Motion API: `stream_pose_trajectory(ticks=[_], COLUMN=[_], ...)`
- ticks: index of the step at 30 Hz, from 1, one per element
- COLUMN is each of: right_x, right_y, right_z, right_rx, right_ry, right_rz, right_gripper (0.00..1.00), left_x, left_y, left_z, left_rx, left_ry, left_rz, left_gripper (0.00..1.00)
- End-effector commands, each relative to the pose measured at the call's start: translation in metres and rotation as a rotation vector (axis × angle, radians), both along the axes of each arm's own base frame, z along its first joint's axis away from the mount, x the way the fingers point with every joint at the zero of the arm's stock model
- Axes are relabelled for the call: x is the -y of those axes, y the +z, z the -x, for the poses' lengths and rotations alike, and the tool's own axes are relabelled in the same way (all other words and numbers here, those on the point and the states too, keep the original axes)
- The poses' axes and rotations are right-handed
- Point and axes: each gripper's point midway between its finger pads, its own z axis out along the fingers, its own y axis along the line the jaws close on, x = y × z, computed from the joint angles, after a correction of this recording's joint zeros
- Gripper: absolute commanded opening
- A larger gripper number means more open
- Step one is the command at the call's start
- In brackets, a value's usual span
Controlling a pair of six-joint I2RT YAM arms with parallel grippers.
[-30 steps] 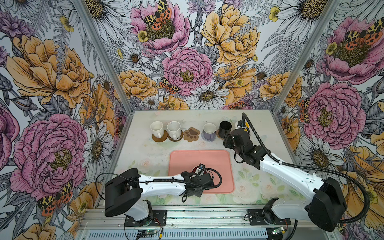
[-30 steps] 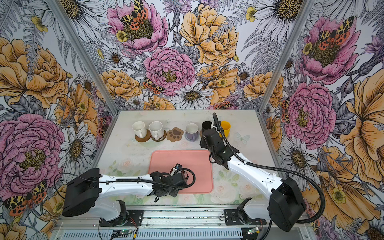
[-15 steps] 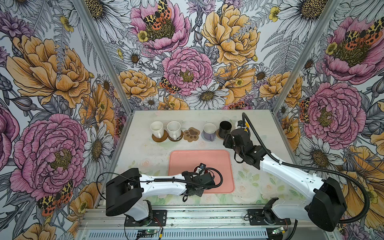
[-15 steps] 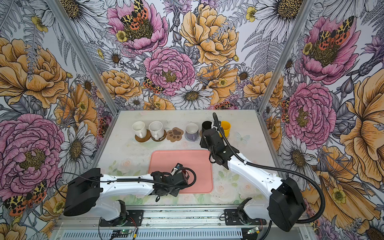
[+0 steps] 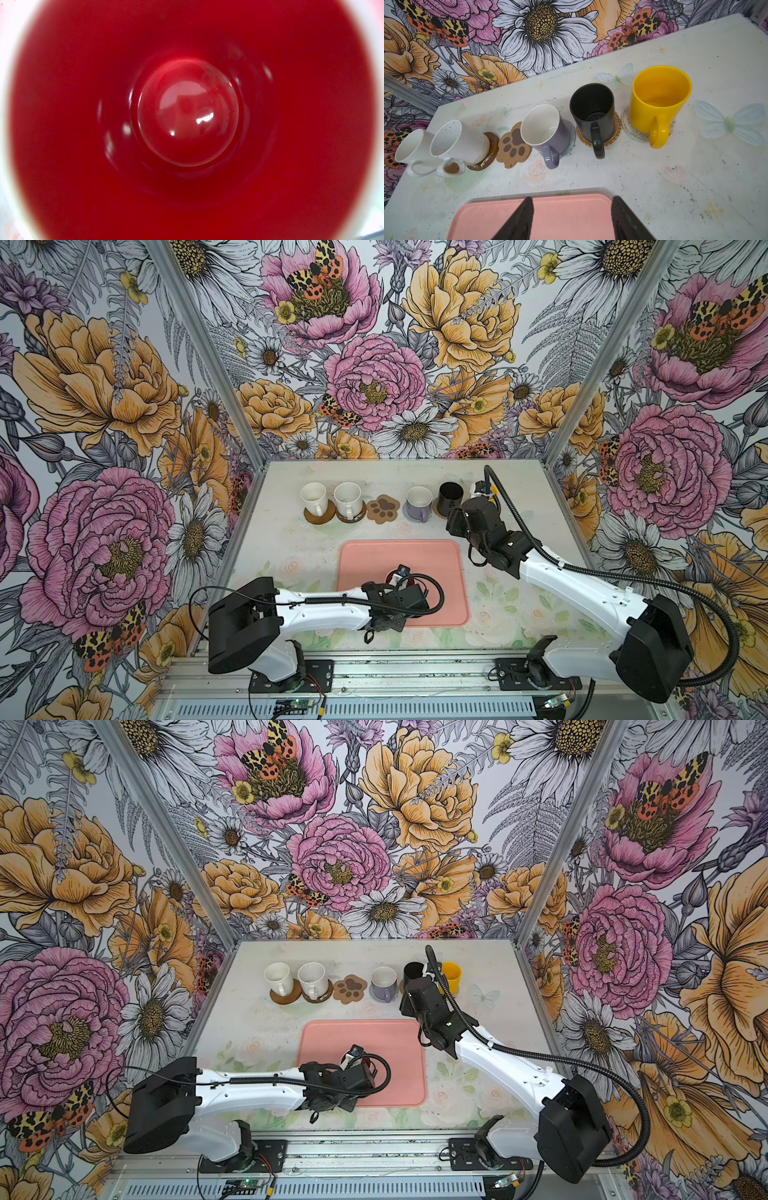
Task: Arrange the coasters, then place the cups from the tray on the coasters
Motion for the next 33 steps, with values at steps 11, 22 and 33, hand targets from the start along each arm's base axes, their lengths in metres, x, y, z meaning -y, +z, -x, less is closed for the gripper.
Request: stream_pose_trajectory(ticks=[11, 22, 33], right_x=[0.003, 0.004, 0.009], right_y=[0.015, 0.013, 0.013], right_z=[-0.005, -0.006, -0.005], right_rx=[0.041, 0.035, 0.036], right_ry=[-0.022, -0.022, -0.03], right_rz=[-0.036, -0.035, -0.034], right_gripper=[0.62, 0.62, 0.62], left_x=[0.01, 0.008, 0.001], left_y=[0.029, 0.039, 0.048], left_z=[-0.024, -0.044, -0.086], left_rx=[0.079, 0.073, 0.116], left_ry=[0.026, 0.028, 0.03], left_rz=[0.125, 0.177, 0.165], left_gripper=[0.0, 0.0, 0.0])
